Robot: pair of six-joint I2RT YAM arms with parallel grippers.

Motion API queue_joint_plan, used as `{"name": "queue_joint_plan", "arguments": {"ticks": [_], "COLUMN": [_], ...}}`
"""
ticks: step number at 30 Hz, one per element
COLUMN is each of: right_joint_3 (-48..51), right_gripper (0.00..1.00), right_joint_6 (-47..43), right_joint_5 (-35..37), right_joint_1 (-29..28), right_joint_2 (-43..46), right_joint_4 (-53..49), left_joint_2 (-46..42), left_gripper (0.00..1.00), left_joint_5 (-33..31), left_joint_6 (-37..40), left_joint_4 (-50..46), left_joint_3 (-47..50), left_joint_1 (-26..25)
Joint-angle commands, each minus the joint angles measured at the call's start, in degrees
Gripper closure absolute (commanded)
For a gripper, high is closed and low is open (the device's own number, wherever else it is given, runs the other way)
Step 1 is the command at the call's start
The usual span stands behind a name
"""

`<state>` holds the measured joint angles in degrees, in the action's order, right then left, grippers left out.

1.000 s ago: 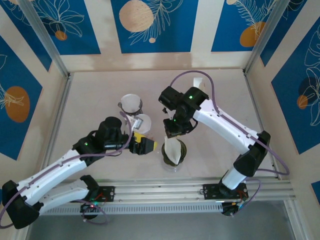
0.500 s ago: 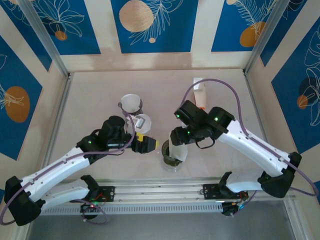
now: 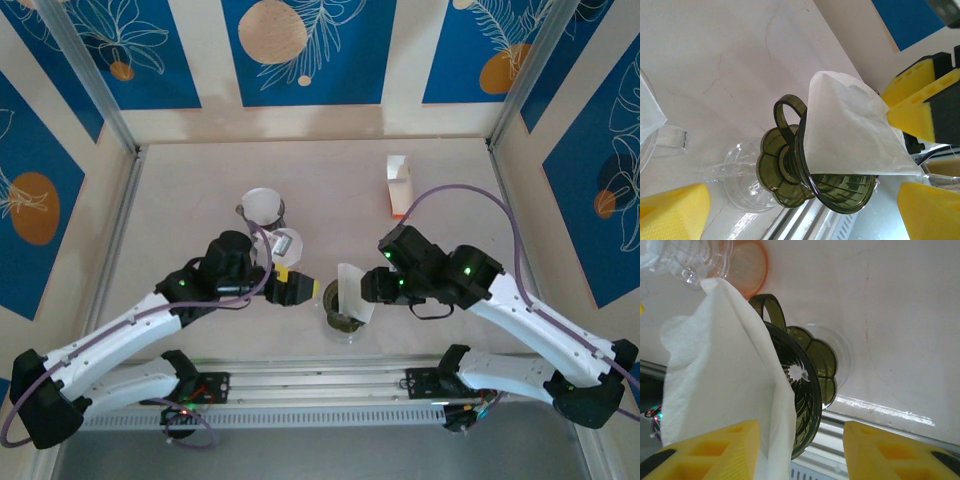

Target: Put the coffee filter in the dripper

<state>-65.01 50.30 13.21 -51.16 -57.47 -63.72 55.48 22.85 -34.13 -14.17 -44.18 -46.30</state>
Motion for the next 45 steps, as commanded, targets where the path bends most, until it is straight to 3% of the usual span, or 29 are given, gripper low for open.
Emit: {"name": "queue_joint_plan", "arguments": {"ticks": [1, 3, 8, 10, 23, 30, 34, 45], "right_joint_3": [1.5, 2.1, 0.8, -0.9, -11.1, -15.3, -15.3, -12.8], "right_gripper": [0.55, 0.62, 0.93, 1.00, 1.00, 1.00, 1.00, 1.00], "right_joint_6": [2.9, 3.0, 1.5, 0.4, -4.5, -4.8, -4.5, -2.8], "right_joint_5": [-3.2, -3.6, -2.0, -0.4, 15.4, 21.6, 21.9, 20.5], "right_joint_1": [0.3, 0.3, -0.1, -0.8, -10.6, -15.7, -16.3, -16.0], "right_joint_2": [0.9, 0.9, 0.5, -0.7, -14.3, -20.3, -21.0, -19.3], "right_joint_4": [2.0, 2.5, 1.9, 0.8, -8.9, -13.1, -13.1, -10.9], "left_joint_2": [0.1, 0.2, 0.2, 0.3, 2.2, 5.0, 6.6, 10.0], "left_gripper": [0.04, 0.04, 0.04, 0.04, 0.03, 0.05, 0.09, 0.09], "left_joint_5": [-0.3, -0.3, -0.1, 0.1, 0.8, -1.6, -2.9, -5.9], "left_joint_6": [0.1, 0.1, 0.1, 0.1, -0.6, 2.3, 3.5, 5.2], "left_joint_4": [0.8, 0.9, 0.5, 0.2, -1.8, -5.7, -8.1, -11.2], "left_joint_3": [-2.0, -2.0, -2.5, -3.0, -4.2, -6.9, -7.5, -7.9], "left_joint_1": [-0.6, -0.6, -0.5, -0.6, -0.7, -4.3, -6.1, -9.2]}}
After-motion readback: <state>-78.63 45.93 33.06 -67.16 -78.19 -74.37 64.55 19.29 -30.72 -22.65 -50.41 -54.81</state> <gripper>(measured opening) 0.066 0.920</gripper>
